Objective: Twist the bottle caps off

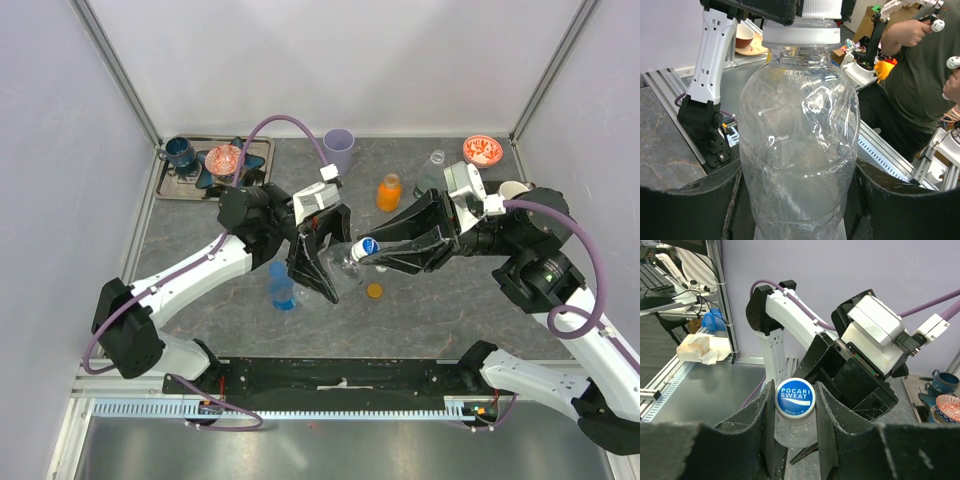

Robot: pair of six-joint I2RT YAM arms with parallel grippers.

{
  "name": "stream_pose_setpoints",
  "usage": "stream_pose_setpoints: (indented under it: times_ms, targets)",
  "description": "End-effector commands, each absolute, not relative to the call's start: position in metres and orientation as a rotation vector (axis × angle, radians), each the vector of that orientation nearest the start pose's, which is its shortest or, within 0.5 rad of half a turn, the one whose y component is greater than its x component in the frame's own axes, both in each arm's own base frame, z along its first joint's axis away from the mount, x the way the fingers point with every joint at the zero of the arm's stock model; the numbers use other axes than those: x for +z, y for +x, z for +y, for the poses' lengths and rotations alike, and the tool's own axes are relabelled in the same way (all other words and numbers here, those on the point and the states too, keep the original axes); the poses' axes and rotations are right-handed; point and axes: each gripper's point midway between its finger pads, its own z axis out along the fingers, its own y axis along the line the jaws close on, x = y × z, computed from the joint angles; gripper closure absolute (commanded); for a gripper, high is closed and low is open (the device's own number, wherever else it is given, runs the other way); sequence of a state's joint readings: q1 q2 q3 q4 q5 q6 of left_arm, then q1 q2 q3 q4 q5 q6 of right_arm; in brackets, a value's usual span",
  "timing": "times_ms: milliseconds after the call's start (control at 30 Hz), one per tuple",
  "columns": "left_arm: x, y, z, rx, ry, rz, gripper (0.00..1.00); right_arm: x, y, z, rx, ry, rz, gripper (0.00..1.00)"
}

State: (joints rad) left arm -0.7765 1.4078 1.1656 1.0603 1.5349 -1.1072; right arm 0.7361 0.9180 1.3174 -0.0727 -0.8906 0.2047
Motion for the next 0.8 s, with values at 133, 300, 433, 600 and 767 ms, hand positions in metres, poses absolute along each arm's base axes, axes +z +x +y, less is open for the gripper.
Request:
stream_pose_setpoints:
  times_ms: [133,300,433,600,767]
  targets:
    - [0.397,0.082,-0.319,2.501,-1.999,-1.416,0.47,0.488,0.047,0.262,1.488,-1.246,0.984,0.65]
    - [0.395,0.083,-0.318,2.501,-2.041,-1.437,0.46,0.500,0.057,0.259,1.443,-1.142,1.024,0.27]
    - [0.395,0.084,-0.318,2.508,-2.062,-1.468,0.45,0.507,0.065,0.256,1.411,-1.073,1.047,0.18]
    - [0.394,0.085,-0.319,2.516,-2.038,-1.518,0.46,0.526,0.099,0.250,1.293,-0.854,1.135,0.11]
    - [0.393,0.097,-0.327,2.536,-2.070,-1.664,0.48,0.530,0.145,0.243,1.150,-0.630,1.289,0.02]
